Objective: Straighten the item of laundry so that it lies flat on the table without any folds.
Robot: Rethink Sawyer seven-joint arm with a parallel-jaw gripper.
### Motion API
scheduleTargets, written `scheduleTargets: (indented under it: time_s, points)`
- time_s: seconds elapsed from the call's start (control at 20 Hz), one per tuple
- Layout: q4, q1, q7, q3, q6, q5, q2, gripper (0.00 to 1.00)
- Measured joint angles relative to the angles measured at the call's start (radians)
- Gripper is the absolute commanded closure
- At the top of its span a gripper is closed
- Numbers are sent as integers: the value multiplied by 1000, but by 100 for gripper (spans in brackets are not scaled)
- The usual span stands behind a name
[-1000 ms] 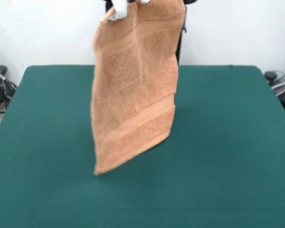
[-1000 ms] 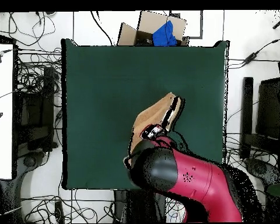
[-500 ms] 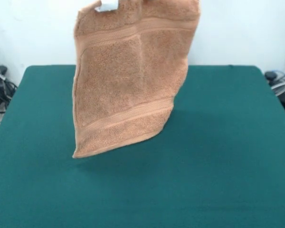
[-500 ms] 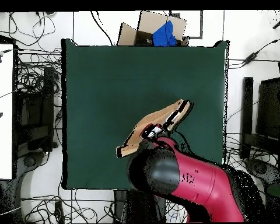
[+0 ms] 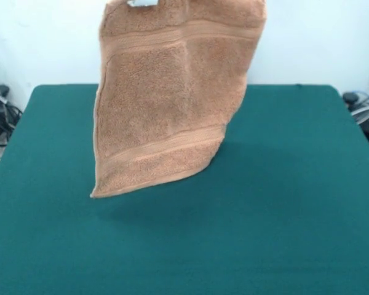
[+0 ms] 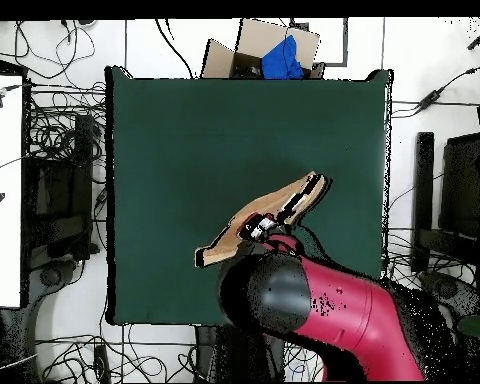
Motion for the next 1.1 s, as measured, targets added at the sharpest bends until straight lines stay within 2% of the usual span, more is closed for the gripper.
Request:
scheduleTargets:
  time_s: [1.1]
  points:
    - [4,-90,0,70,0,0,-16,100]
